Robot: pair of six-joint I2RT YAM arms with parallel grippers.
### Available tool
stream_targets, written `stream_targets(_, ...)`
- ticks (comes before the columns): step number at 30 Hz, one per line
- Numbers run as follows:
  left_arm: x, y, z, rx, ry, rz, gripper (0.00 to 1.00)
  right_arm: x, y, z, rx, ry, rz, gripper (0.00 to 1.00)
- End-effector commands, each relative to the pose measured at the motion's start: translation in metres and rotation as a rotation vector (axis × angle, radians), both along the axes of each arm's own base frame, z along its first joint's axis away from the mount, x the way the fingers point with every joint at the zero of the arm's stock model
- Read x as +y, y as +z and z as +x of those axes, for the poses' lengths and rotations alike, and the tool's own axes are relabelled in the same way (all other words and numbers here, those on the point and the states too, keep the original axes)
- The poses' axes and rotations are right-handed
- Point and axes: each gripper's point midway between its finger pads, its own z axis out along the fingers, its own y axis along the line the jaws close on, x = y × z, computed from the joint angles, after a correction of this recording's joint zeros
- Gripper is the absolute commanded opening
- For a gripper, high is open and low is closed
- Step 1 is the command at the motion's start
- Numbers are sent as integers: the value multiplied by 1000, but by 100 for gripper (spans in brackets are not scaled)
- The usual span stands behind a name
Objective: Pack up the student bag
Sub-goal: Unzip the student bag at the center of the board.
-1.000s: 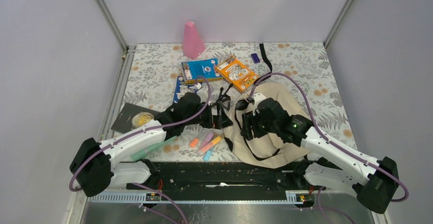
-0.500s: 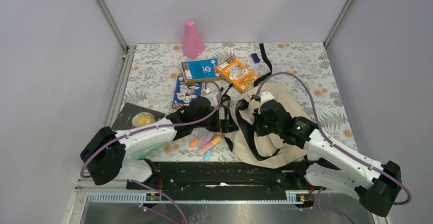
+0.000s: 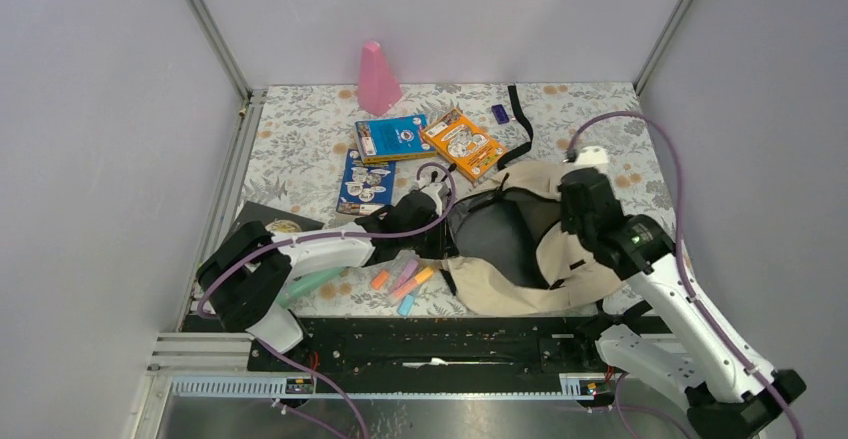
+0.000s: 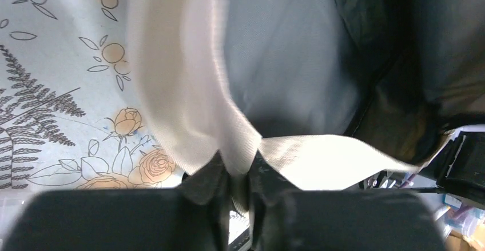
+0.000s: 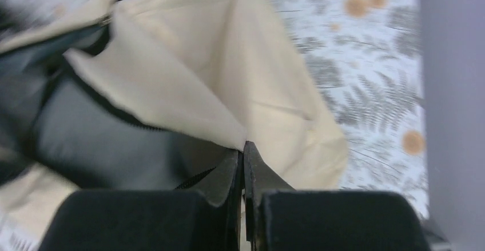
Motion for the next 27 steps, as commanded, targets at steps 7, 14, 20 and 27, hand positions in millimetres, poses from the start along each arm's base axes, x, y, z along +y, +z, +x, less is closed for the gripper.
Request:
stream_targets(7, 9, 14, 2, -79, 9, -14, 0, -115, -37, 42, 140, -402, -21, 0)
stream_targets(14, -10, 24, -7, -88, -79, -113, 3, -95, -104, 70, 382, -399, 191, 0)
stream_targets(20, -20, 55, -3, -149, -125, -138, 38, -64, -144, 71, 535, -332, 329, 22)
stream_targets(27, -8, 116, 10, -284, -97, -123, 92, -48, -129, 55, 480, -259, 403, 60)
